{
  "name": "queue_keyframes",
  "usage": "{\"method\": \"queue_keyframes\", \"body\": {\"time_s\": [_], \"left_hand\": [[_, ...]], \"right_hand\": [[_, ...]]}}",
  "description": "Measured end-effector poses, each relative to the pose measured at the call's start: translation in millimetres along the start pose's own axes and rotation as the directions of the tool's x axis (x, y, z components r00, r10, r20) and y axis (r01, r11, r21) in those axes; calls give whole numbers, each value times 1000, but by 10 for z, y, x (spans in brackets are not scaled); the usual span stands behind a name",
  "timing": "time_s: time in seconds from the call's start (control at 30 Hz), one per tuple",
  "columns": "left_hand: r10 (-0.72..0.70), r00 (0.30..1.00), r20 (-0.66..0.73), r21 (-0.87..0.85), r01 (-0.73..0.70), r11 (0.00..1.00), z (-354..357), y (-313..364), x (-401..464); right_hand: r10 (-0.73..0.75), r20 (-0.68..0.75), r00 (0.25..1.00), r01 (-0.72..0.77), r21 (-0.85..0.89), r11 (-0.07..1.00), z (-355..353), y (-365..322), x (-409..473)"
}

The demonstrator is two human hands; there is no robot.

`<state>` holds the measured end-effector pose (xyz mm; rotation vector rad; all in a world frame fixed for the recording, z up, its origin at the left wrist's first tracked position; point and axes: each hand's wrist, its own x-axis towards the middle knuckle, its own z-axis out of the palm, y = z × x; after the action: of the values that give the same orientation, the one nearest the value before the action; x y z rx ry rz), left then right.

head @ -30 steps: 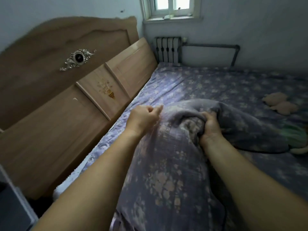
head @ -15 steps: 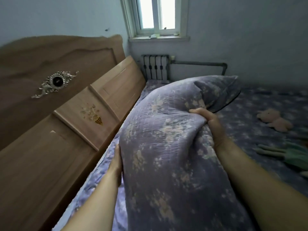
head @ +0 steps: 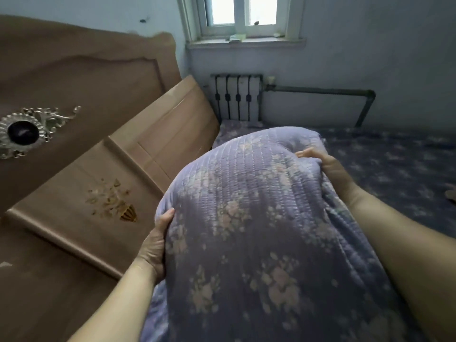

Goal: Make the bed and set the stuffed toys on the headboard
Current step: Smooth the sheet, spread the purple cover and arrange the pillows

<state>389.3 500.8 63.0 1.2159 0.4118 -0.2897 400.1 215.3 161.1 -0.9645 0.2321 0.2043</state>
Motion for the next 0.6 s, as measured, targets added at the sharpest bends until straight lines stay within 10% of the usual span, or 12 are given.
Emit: {"method": "queue_keyframes", "body": {"time_s": [0.2,0.33,0.47,0.6], "left_hand": [[107,994,34,95,-109,989,68,515,861],[347,938,-16,205,-337,919,130,708,1424],[281,957,-79,461,-215,861,194,529,1775],[143,987,69,648,-153,746,237,-49,1799]], "right_hand": [[-101,42,994,101,3,995,-20,17,716],[-346,-303,888,287,-223,932,-232,69,1246],[-238,-524,817,-104,-542,834,-586,377,1626],[-150,-449,881,-302,-777,552,-698,953,1573]]}}
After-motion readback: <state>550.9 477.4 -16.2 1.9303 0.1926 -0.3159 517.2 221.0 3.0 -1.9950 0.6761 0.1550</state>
